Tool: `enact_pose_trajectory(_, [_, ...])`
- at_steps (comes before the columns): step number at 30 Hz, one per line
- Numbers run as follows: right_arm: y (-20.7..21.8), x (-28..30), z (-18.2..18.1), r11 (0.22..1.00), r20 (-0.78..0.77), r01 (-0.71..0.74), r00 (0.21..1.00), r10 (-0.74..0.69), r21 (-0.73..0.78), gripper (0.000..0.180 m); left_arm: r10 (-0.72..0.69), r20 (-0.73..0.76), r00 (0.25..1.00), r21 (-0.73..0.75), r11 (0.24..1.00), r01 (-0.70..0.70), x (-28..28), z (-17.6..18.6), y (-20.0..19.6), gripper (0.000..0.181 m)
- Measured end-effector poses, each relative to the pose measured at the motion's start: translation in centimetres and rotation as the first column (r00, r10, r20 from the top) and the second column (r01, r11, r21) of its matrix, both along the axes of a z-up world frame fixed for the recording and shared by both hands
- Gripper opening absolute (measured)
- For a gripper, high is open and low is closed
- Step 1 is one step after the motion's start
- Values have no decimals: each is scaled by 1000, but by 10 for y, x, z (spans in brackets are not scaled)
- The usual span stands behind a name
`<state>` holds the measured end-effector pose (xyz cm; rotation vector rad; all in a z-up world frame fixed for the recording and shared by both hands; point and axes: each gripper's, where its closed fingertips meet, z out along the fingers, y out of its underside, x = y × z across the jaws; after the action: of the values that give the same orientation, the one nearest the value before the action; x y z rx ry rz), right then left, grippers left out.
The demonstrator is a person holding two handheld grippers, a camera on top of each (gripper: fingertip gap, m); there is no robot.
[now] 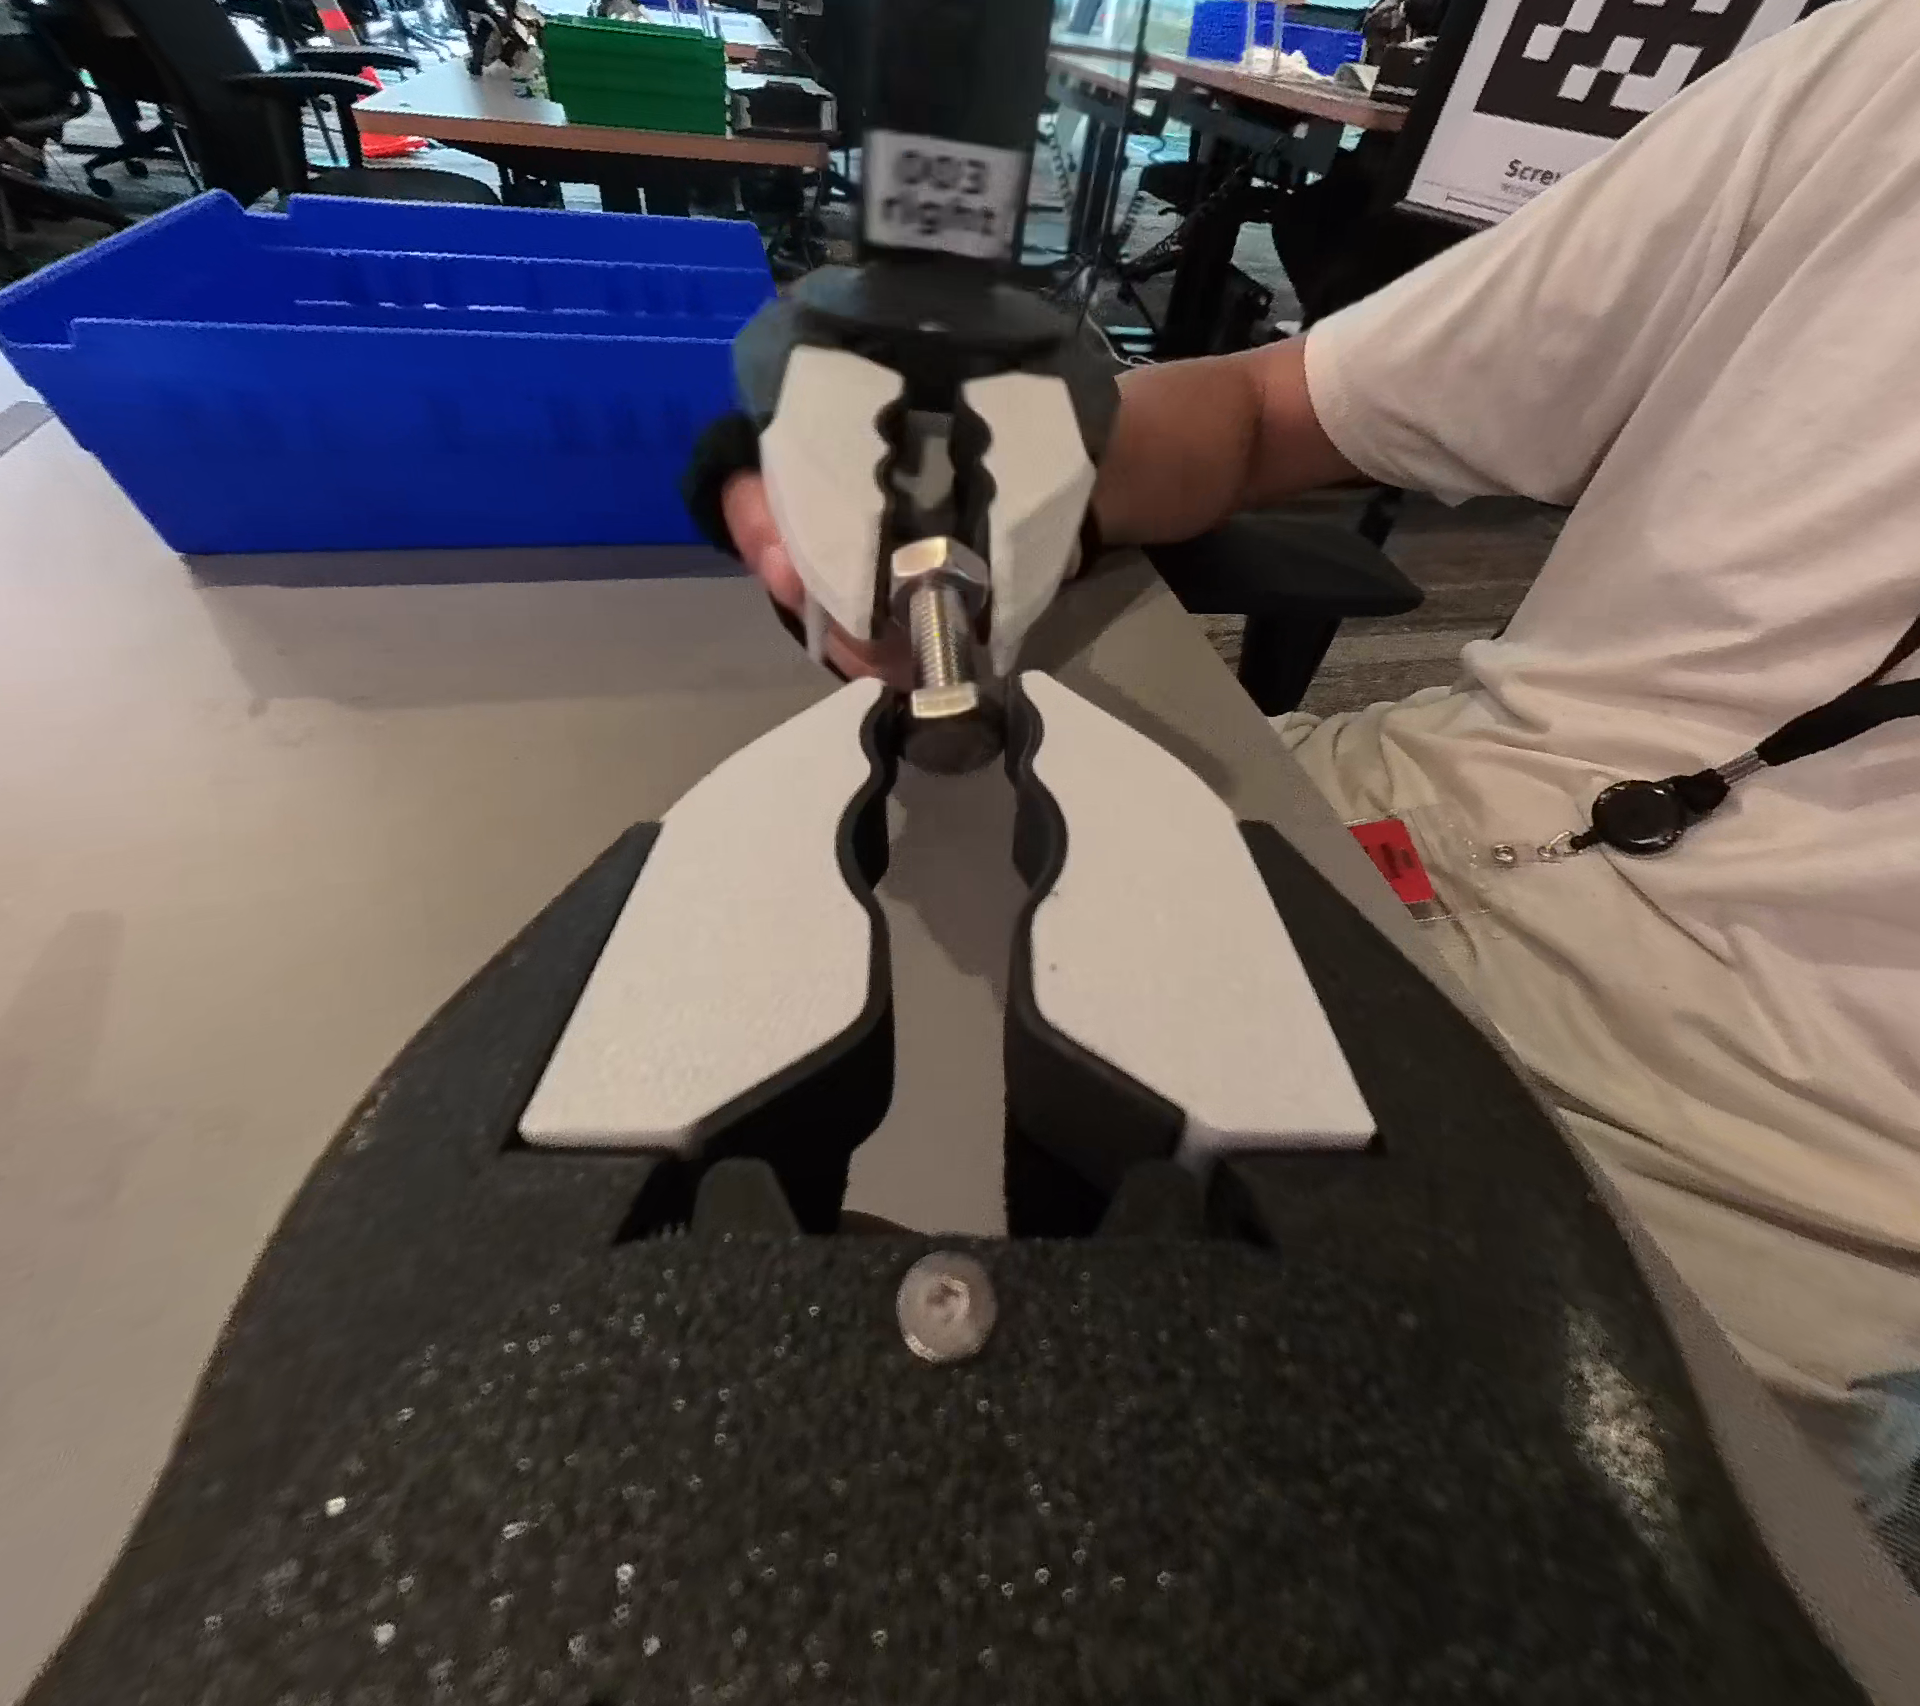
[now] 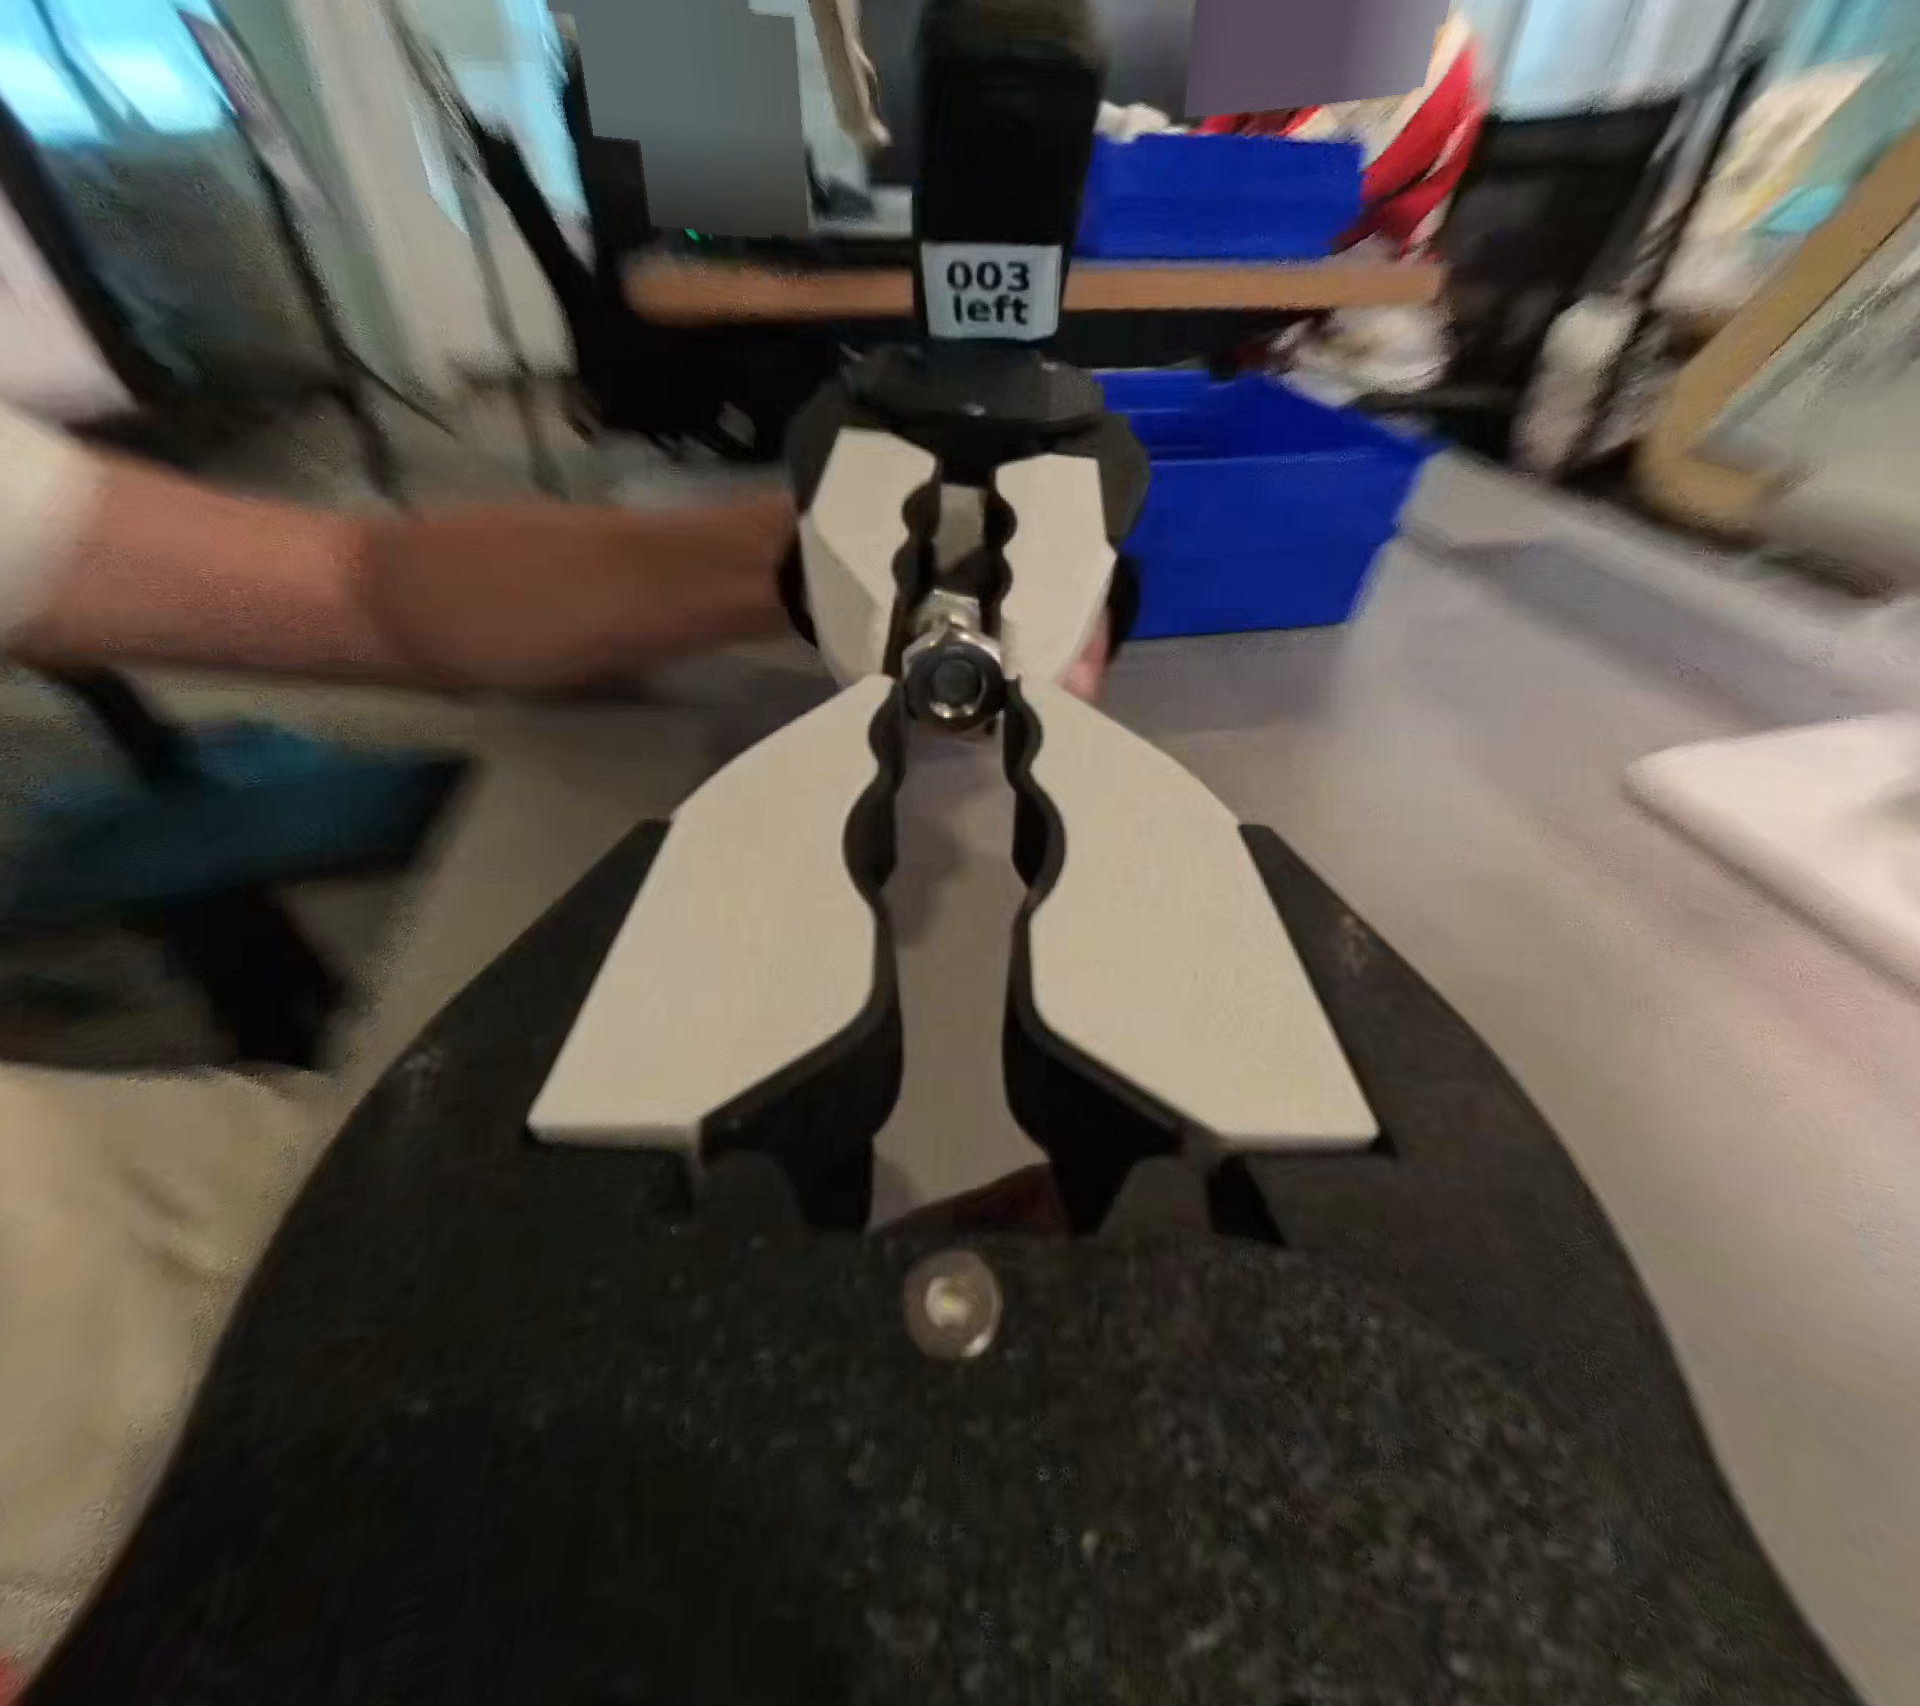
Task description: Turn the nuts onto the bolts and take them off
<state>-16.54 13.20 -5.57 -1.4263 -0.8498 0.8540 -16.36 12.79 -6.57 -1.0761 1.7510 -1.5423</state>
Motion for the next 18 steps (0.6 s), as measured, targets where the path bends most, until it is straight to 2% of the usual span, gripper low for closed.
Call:
enact_pose_trajectory(3, [6,0,2,925,-276,-166,958,70,-342,17,43,-6,999,24,999,-43,2,-3,7,19])
enact_pose_trajectory(5, [5,-2,-3,865,-340,-251,935,101,-435,18,51,-4,999,21,999,-50,2,-3,11,19])
enact_pose_trajectory(6, [6,-2,-5,874,-327,-237,940,97,-423,18,55,-5,998,22,998,-55,1,-4,12,19])
enact_pose_trajectory(8, [7,-2,-8,949,-213,-135,974,75,-284,25,42,0,999,1,999,-42,1,-2,11,19])
enact_pose_trajectory(9, [8,-1,-11,982,-112,-62,993,42,-180,38,41,2,999,0,999,-41,1,-2,11,19])
enact_pose_trajectory(11, [7,2,-16,994,106,48,993,-59,96,44,31,-3,1000,0,1000,-31,0,-2,9,19])
enact_pose_trajectory(12, [6,4,-16,965,188,81,973,-130,250,41,27,1,1000,-2,1000,-27,0,-1,8,19])
enact_pose_trajectory(14, [2,6,-13,858,279,95,922,-267,505,39,20,2,1000,-8,1000,-20,0,0,7,19])
enact_pose_trajectory(16, [-6,3,-7,753,301,71,889,-346,655,40,17,0,1000,-13,1000,-17,0,-1,7,19])
enact_pose_trajectory(18, [-10,-1,-6,688,309,55,865,-395,724,42,14,-7,1000,-12,1000,-14,0,-3,6,19])
